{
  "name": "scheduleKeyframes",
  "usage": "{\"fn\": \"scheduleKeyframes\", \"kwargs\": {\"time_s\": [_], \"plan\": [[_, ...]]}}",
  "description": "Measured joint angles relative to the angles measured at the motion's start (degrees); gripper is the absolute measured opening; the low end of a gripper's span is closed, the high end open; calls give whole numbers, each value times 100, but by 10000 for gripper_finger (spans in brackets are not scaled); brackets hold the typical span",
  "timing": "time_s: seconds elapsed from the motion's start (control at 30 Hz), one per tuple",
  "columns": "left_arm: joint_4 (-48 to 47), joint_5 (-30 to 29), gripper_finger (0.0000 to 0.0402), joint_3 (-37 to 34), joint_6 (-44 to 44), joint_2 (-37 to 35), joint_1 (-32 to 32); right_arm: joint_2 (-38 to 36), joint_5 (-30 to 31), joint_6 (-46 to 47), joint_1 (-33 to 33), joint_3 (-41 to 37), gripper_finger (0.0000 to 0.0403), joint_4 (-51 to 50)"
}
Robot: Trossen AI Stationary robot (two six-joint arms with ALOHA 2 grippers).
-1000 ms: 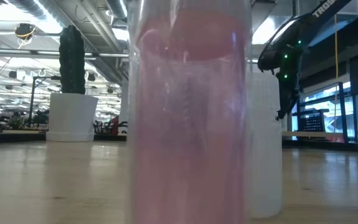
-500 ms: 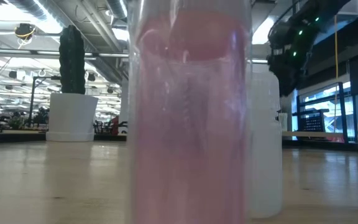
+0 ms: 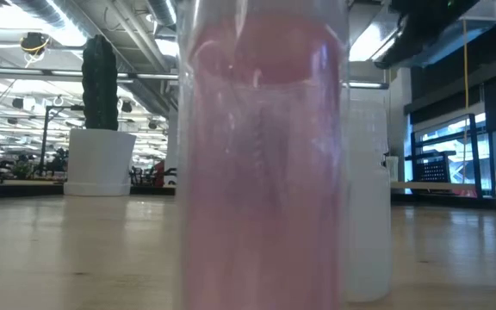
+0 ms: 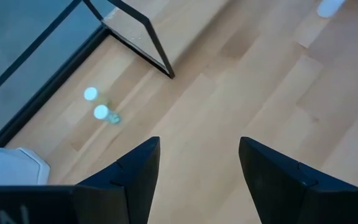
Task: Pick and place medicine bottles onto shelf by color
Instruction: Put the top pink pill bottle on the shelf
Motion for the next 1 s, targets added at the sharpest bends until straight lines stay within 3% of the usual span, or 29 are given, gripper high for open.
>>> {"fn": "scheduleKeyframes", "kwargs": {"time_s": [0.13,0.43,0.67,1.0], "plan": [[56,-3,213,3,-37,17,-174,-484,-478,-319,500,0,210,-70],[452,440,213,-136,10,275,-402,-863,-475,-373,1207,0,210,-106],[1445,926,213,-1058,447,274,-333,-781,-672,-538,1514,0,210,-192],[3318,2157,212,-2710,1377,275,-38,-689,-729,-545,1649,0,210,-214]]}}
